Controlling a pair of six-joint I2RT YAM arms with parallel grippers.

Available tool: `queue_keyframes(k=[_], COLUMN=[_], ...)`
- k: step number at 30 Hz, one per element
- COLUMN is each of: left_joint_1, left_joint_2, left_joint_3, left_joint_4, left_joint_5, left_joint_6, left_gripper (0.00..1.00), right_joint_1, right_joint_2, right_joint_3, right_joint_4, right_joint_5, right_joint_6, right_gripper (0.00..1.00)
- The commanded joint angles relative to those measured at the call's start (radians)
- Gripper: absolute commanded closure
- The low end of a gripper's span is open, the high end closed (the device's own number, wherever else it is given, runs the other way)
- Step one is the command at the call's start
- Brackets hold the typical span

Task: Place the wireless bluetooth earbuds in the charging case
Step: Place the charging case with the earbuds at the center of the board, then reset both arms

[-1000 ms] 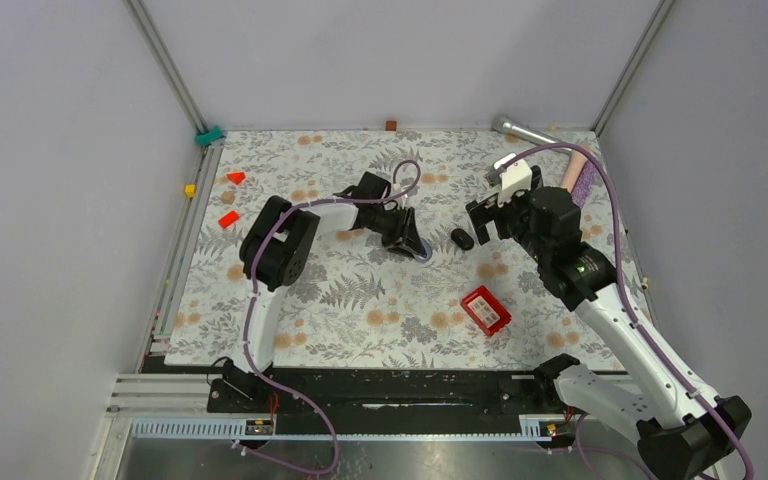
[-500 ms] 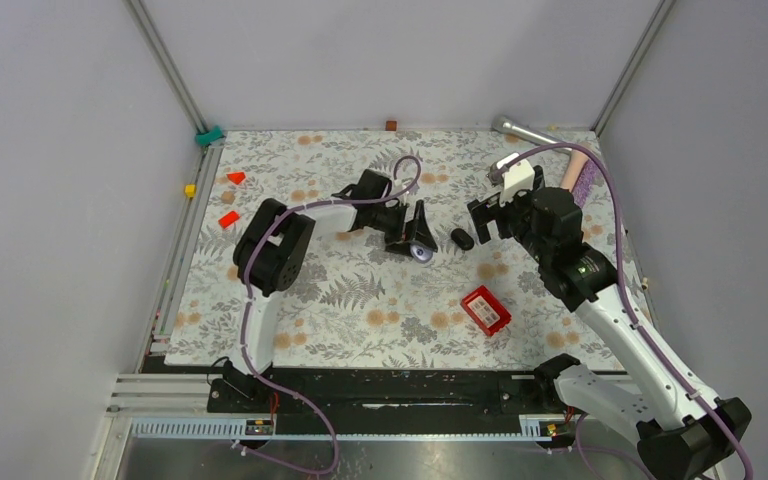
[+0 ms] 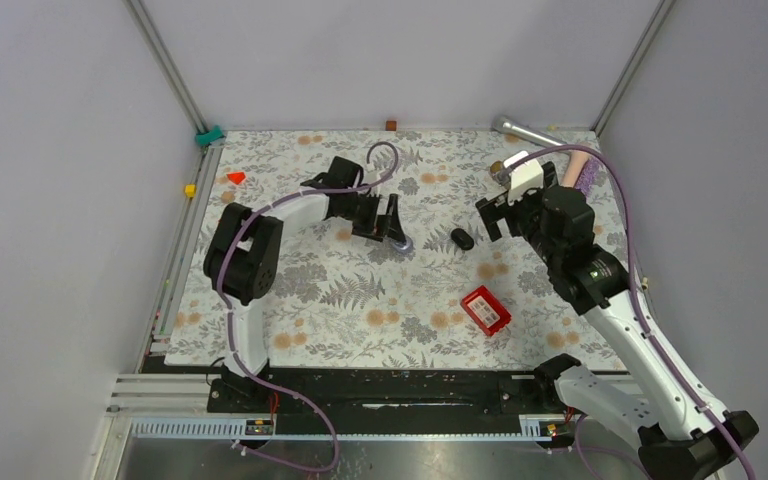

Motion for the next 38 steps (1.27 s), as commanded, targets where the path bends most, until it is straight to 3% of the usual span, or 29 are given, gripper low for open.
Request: queue_keyframes(k=[1, 2, 3, 4, 8, 12, 17, 22, 24, 27, 38], left_joint_1=[0.027, 0.027, 0.027, 0.031, 0.101, 0.191, 0.267, 0.311, 0.318, 0.33, 0.363], left_joint_2=[-0.092, -0.102, -0.114, -0.132, -0.292, -0.586, -0.95, -1.28, -1.311, -1.406, -1.382], left_joint_3=[-0.001, -0.003, -0.007, -0.016, -0.09, -0.152, -0.218, -0.329, -0.311, -0.364, -0.399], left_joint_4=[-0.118, -0.142, -0.165, -0.178, -0.189, -0.185, -0.168, -0.185, -0.258, -0.239, -0.232], left_joint_5=[-0.09, -0.1, -0.124, -0.147, -0.131, -0.168, -0.24, -0.394, -0.455, -0.525, -0.449], left_joint_6=[0.192, 0.228, 0.262, 0.288, 0.363, 0.431, 0.508, 0.543, 0.537, 0.503, 0.466], left_gripper=[0.02, 0.02, 0.01, 0.01, 0.01, 0.01, 0.01, 0.01, 0.01, 0.01, 0.01], right_joint_1=[-0.011, -0.011, -0.011, -0.011, -0.011, -0.01, -0.011, -0.011, -0.01, -0.011, -0.011], right_joint_2=[-0.046, -0.062, -0.073, -0.088, -0.154, -0.245, -0.426, -0.577, -0.613, -0.652, -0.685], right_joint_3=[0.055, 0.049, 0.042, 0.034, -0.004, -0.048, -0.148, -0.094, -0.051, -0.031, -0.163], right_joint_4=[-0.025, -0.024, -0.024, -0.025, -0.046, -0.1, -0.01, -0.047, -0.094, -0.141, 0.03], right_joint_5=[0.052, 0.054, 0.058, 0.063, 0.047, 0.017, 0.059, 0.127, 0.137, 0.116, 0.224], right_joint_6=[-0.07, -0.082, -0.239, -0.123, -0.136, -0.098, 0.041, 0.217, 0.242, 0.216, 0.186], right_gripper=[0.01, 0.01, 0.0, 0.01, 0.01, 0.02, 0.02, 0.02, 0.02, 0.02, 0.02])
